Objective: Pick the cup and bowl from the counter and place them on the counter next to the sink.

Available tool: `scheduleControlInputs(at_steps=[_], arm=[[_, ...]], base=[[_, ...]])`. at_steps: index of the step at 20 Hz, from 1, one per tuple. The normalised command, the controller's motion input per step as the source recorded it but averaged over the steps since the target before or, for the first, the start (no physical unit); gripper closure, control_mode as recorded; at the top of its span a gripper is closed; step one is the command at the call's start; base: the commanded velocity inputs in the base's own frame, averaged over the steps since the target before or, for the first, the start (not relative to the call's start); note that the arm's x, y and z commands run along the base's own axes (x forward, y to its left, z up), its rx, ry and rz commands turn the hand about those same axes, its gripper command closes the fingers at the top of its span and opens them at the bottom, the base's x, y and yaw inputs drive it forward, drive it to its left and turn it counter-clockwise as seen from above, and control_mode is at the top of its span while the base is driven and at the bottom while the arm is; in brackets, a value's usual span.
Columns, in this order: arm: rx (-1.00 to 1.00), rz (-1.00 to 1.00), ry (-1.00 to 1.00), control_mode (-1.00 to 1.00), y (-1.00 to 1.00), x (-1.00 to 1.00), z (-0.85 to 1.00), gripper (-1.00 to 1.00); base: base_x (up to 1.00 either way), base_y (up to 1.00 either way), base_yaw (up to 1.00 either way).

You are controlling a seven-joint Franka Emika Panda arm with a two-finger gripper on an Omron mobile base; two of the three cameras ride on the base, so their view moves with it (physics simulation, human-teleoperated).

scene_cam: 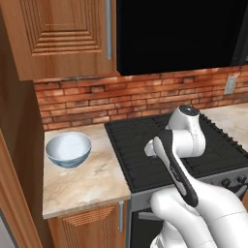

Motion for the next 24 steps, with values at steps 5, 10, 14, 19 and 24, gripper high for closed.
scheduleControlInputs(at_steps=[5, 10, 14, 19, 24], arm=[[0.00, 0.00, 0.00, -1.00, 0.59, 0.34, -0.05, -1.00], [0.03, 0.00, 0.00, -1.00, 0.47, 0.64, -0.09, -1.00], [0.13, 0.00, 0.00, -1.00, 0.29, 0.76, 0.00, -1.00], [0.17, 0.00, 0.01, -1.00, 0.27, 0.42, 0.00, -1.00], [0.11, -0.03, 0.06, -1.00, 0.29, 0.21, 0.00, -1.00]], base=[[0.00, 0.00, 0.00], [0.00, 0.00, 0.00], [0.00, 0.00, 0.00], [0.00, 0.00, 0.00], [0.00, 0.00, 0.00]])
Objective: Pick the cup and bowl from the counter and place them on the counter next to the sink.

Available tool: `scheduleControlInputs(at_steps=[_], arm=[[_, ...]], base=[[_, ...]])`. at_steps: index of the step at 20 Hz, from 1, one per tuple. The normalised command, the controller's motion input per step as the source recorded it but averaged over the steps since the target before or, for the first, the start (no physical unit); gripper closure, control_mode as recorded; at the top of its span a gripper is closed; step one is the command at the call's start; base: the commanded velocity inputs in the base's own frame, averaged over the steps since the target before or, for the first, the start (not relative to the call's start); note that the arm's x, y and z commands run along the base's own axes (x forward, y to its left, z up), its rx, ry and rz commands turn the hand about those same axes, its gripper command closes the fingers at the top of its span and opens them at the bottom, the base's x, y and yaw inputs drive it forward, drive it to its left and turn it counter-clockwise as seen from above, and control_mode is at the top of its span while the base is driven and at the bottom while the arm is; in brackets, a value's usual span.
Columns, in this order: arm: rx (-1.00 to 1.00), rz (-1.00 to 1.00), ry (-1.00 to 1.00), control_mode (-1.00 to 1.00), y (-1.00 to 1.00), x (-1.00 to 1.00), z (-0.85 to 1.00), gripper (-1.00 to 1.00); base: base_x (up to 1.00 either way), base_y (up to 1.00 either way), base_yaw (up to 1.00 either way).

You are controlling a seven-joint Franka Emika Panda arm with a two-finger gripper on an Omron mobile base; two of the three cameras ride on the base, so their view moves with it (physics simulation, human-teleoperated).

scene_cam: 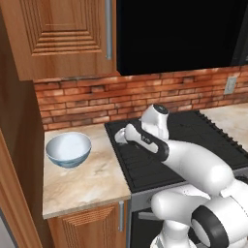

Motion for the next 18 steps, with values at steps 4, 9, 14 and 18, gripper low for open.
scheduleControlInputs(at_steps=[4, 9, 14, 18], arm=[[0.02, -0.14, 0.13, -1.00, 0.24, 0.03, 0.00, -1.00], [0.00, -0.18, 0.19, -1.00, 0.16, 0.00, 0.00, -1.00], [0.03, -0.25, 0.09, -1.00, 0.00, 0.00, 0.00, -1.00], [0.05, -0.07, 0.00, -1.00, 0.00, 0.00, 0.02, -1.00]], base=[[0.00, 0.00, 0.00], [0.00, 0.00, 0.00], [0.00, 0.00, 0.00], [0.00, 0.00, 0.00]])
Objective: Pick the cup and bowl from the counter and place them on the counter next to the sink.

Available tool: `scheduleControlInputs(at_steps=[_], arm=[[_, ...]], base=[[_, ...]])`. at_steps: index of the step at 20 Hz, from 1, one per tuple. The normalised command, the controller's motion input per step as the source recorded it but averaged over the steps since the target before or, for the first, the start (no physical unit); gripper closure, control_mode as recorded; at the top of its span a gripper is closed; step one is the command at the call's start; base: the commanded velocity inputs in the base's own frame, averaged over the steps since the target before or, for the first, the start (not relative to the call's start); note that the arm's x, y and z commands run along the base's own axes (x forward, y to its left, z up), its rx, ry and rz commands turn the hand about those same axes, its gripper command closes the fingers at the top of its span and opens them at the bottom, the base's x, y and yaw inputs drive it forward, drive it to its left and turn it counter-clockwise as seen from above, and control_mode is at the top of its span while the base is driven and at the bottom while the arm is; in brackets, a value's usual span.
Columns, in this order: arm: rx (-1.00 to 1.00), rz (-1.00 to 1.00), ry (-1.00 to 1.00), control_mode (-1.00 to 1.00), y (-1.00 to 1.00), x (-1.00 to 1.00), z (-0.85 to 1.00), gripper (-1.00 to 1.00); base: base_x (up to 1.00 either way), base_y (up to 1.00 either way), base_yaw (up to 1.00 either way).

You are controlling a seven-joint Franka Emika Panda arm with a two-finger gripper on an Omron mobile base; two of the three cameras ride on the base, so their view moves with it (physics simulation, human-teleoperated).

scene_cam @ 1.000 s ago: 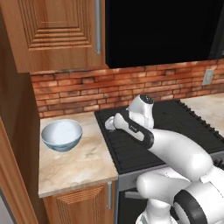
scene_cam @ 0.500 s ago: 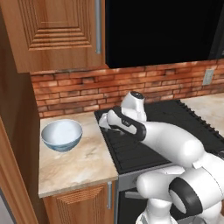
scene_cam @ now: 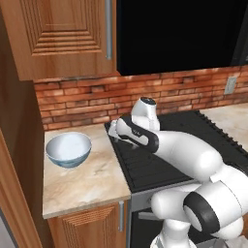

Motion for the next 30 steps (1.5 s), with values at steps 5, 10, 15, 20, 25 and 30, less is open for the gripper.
scheduleControlInputs(at_steps=[5, 10, 15, 20, 25, 30], arm=[[0.07, 0.01, -0.02, -1.00, 0.24, 0.00, 0.08, -1.00], [0.02, 0.06, 0.00, -1.00, 0.43, 0.03, 0.01, -1.00], [0.00, 0.09, 0.00, -1.00, 0.58, 0.23, 0.00, -1.00], [0.00, 0.02, 0.00, -1.00, 0.60, 0.39, 0.00, -1.00], [0.00, 0.00, 0.00, -1.00, 0.42, 0.32, 0.00, -1.00], [-0.02, 0.00, 0.00, -1.00, 0.20, 0.37, -0.04, -1.00]], base=[[0.00, 0.00, 0.00], [0.00, 0.00, 0.00], [0.00, 0.00, 0.00], [0.00, 0.00, 0.00], [0.00, 0.00, 0.00], [0.00, 0.00, 0.00]])
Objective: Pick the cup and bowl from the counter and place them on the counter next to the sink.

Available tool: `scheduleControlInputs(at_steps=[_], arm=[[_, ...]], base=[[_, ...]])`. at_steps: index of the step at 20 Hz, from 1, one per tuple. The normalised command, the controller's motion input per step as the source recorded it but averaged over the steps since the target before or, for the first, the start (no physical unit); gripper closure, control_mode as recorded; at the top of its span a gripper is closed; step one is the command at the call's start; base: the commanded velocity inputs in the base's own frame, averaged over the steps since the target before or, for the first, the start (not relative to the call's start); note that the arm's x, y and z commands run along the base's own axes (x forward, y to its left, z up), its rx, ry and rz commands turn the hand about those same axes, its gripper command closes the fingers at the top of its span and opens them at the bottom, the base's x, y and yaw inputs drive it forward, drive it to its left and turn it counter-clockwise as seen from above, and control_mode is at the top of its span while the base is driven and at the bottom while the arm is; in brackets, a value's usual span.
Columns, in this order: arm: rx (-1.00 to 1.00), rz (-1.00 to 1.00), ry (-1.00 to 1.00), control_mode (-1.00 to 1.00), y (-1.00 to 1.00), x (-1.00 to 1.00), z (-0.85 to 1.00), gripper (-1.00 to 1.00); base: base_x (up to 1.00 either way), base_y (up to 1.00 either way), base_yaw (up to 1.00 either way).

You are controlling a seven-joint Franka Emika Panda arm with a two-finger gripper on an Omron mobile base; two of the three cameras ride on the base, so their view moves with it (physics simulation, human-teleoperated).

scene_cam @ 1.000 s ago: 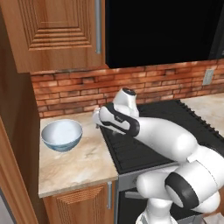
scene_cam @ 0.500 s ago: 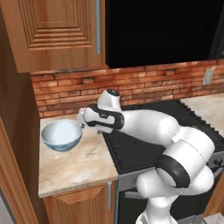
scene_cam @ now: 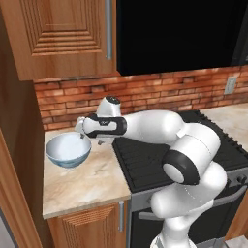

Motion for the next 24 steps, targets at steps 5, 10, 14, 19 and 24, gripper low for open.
scheduleControlInputs(at_steps=[5, 10, 14, 19, 24], arm=[[-0.01, 0.00, 0.00, -1.00, -0.01, 0.16, -0.11, -1.00], [0.00, 0.00, 0.00, -1.00, -0.15, 0.00, -0.24, -1.00], [0.00, 0.00, 0.00, -1.00, -0.10, 0.00, -0.39, -1.00], [0.00, 0.00, 0.00, -1.00, 0.00, 0.00, -0.28, -1.00], [0.00, 0.00, 0.00, -1.00, 0.00, 0.00, -0.18, -1.00]], base=[[0.00, 0.00, 0.00], [0.00, 0.00, 0.00], [0.00, 0.00, 0.00], [0.00, 0.00, 0.00], [0.00, 0.00, 0.00]])
